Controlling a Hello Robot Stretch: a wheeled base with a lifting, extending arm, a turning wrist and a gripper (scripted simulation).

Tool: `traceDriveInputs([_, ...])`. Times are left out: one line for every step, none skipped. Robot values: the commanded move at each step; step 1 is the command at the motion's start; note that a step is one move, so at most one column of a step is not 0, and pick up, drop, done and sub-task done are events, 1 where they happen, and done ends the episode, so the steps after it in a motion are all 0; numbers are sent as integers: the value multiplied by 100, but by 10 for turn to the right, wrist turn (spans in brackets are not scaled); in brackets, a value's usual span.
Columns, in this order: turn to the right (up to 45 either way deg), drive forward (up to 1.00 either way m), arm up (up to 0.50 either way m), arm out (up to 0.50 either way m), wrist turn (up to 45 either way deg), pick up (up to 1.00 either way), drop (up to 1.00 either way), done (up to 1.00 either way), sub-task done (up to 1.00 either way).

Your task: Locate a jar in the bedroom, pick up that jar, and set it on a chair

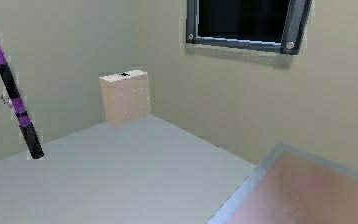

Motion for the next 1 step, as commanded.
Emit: traceDriveInputs([0, 0, 0, 0, -450, 0, 0, 0, 0])
